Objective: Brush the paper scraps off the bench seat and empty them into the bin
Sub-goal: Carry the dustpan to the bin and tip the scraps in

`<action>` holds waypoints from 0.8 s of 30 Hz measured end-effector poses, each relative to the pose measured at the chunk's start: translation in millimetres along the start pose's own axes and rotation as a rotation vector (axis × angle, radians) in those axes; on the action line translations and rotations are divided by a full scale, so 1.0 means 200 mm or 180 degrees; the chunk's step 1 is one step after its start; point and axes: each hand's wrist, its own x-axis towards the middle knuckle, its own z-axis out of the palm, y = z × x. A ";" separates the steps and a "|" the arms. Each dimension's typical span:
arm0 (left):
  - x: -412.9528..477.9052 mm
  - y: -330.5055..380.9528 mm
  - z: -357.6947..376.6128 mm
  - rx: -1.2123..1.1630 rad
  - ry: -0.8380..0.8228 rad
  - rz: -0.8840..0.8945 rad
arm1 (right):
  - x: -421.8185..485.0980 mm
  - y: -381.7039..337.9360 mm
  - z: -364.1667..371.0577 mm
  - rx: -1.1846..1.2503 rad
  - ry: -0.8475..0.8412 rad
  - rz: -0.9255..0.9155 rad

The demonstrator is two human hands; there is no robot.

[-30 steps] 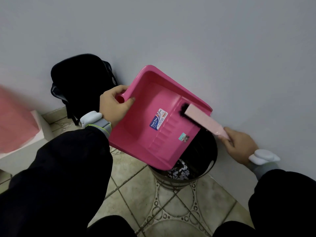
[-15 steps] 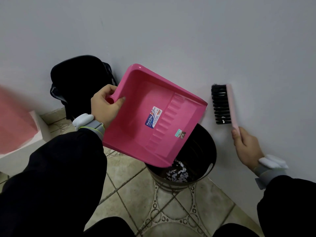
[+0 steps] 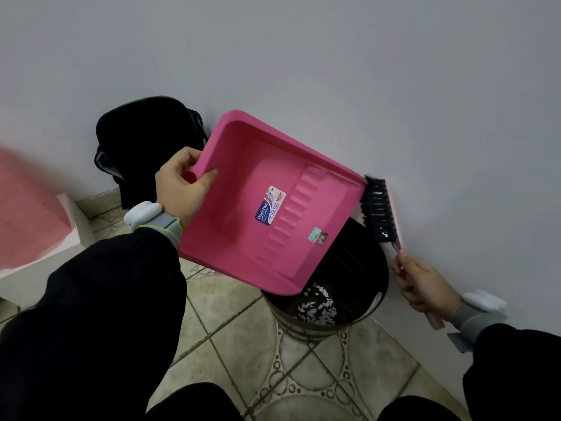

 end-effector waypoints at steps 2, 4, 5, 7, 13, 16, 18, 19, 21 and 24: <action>0.01 0.00 0.00 0.0009 -0.0008 0.0018 | -0.02 0.02 -0.01 -0.0145 -0.0173 0.0060; 0.01 0.00 0.01 0.0021 0.0007 0.0017 | -0.05 0.03 -0.02 -0.0254 -0.0379 0.0287; 0.01 0.00 0.01 0.0026 0.0018 0.0008 | -0.07 0.04 -0.03 -0.0328 -0.0473 0.0404; 0.01 0.00 0.01 0.0028 0.0029 -0.0020 | -0.09 0.04 -0.03 -0.0452 -0.0546 0.0570; 0.02 -0.01 0.00 0.0062 0.0056 -0.0044 | -0.08 -0.04 -0.15 -0.1723 -0.0119 -0.0078; 0.01 -0.02 0.01 0.0021 0.0067 -0.0105 | -0.06 -0.03 -0.26 -0.2091 0.0254 -0.0447; 0.00 -0.03 0.01 0.0020 0.0086 -0.0134 | -0.06 -0.02 -0.29 -0.2094 0.0561 -0.0585; 0.00 -0.03 0.01 0.0021 0.0088 -0.0140 | -0.06 -0.02 -0.29 -0.2075 0.0703 -0.0661; 0.00 -0.02 0.02 0.0015 0.0069 -0.0132 | -0.07 -0.03 -0.28 -0.2002 0.0842 -0.0832; -0.01 0.00 0.04 0.0020 0.0058 -0.0085 | -0.09 -0.06 -0.22 -0.1961 0.0805 -0.1094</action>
